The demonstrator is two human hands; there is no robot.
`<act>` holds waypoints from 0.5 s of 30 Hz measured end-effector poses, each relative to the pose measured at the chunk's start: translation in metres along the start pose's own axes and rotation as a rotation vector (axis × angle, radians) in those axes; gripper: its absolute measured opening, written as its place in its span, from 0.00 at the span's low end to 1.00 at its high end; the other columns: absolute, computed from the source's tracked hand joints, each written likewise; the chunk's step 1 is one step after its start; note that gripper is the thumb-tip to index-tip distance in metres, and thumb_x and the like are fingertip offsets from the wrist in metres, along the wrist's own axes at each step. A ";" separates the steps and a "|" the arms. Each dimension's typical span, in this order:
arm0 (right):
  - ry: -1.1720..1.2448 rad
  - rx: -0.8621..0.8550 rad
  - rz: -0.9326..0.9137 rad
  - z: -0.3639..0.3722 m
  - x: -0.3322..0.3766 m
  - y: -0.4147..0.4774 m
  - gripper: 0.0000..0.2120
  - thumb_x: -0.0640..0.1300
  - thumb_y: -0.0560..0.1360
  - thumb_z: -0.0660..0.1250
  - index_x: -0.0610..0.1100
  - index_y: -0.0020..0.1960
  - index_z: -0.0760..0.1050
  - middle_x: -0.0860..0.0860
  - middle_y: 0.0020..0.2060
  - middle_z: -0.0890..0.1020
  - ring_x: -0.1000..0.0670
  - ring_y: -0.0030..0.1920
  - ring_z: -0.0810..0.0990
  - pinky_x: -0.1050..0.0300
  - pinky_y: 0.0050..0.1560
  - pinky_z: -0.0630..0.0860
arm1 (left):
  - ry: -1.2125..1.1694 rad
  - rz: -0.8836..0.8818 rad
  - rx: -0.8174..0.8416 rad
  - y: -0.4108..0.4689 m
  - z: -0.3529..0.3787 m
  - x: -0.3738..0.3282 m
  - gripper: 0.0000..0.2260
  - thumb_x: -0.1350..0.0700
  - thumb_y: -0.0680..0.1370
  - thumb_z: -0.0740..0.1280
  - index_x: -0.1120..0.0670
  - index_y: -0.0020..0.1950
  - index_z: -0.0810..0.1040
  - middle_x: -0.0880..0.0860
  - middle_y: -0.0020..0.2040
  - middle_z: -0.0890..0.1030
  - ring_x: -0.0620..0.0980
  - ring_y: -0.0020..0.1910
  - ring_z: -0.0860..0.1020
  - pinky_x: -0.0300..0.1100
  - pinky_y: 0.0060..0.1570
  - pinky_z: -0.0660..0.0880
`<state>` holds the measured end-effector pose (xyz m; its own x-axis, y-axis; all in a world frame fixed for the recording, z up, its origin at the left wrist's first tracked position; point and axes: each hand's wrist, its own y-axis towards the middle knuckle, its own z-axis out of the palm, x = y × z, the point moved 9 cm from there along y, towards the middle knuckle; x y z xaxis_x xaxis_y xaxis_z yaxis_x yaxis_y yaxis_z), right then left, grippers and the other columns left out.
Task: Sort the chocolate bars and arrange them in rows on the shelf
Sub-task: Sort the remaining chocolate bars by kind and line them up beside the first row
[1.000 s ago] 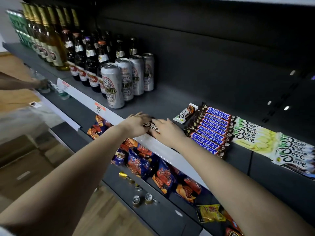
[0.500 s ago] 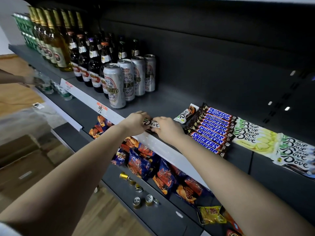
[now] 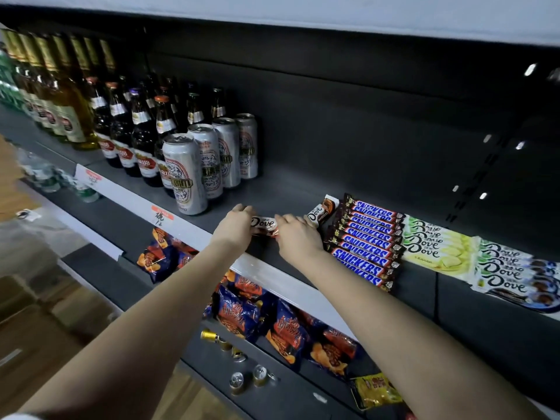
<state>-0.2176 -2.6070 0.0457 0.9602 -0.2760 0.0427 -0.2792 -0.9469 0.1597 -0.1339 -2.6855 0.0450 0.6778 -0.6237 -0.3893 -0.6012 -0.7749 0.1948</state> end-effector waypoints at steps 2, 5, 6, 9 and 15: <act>-0.016 0.008 0.033 -0.002 -0.009 0.002 0.27 0.43 0.77 0.61 0.42 0.73 0.58 0.45 0.67 0.69 0.44 0.68 0.66 0.51 0.71 0.57 | -0.033 -0.011 -0.012 0.003 0.000 0.002 0.17 0.61 0.77 0.65 0.59 0.65 0.71 0.58 0.61 0.71 0.60 0.59 0.73 0.48 0.58 0.72; -0.008 0.056 0.055 -0.001 -0.013 0.003 0.28 0.43 0.76 0.61 0.42 0.74 0.58 0.45 0.68 0.68 0.44 0.68 0.65 0.50 0.69 0.63 | -0.076 0.003 -0.009 0.006 0.000 0.005 0.17 0.60 0.76 0.67 0.59 0.64 0.73 0.59 0.60 0.72 0.60 0.58 0.74 0.47 0.59 0.71; 0.003 0.071 0.053 -0.001 -0.012 0.003 0.29 0.43 0.75 0.62 0.42 0.74 0.57 0.46 0.68 0.68 0.44 0.68 0.64 0.50 0.68 0.65 | -0.079 0.015 -0.010 0.007 0.000 0.006 0.17 0.59 0.76 0.68 0.60 0.64 0.74 0.59 0.60 0.72 0.60 0.58 0.74 0.46 0.59 0.71; 0.034 0.094 0.049 -0.001 -0.012 0.003 0.29 0.41 0.75 0.62 0.42 0.74 0.57 0.46 0.68 0.67 0.44 0.68 0.63 0.49 0.66 0.67 | -0.077 0.052 0.010 0.008 -0.001 0.007 0.19 0.58 0.74 0.70 0.61 0.64 0.74 0.59 0.62 0.72 0.58 0.60 0.74 0.42 0.61 0.66; -0.017 0.085 0.034 0.001 -0.011 0.006 0.27 0.39 0.77 0.59 0.42 0.75 0.55 0.45 0.68 0.68 0.43 0.68 0.63 0.51 0.65 0.68 | -0.105 0.146 0.035 0.004 -0.007 0.013 0.29 0.66 0.71 0.71 0.59 0.71 0.67 0.59 0.66 0.69 0.57 0.65 0.71 0.37 0.64 0.63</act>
<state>-0.2295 -2.6100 0.0452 0.9501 -0.3106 0.0302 -0.3120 -0.9472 0.0737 -0.1244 -2.6976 0.0472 0.5352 -0.7139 -0.4514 -0.7055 -0.6718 0.2259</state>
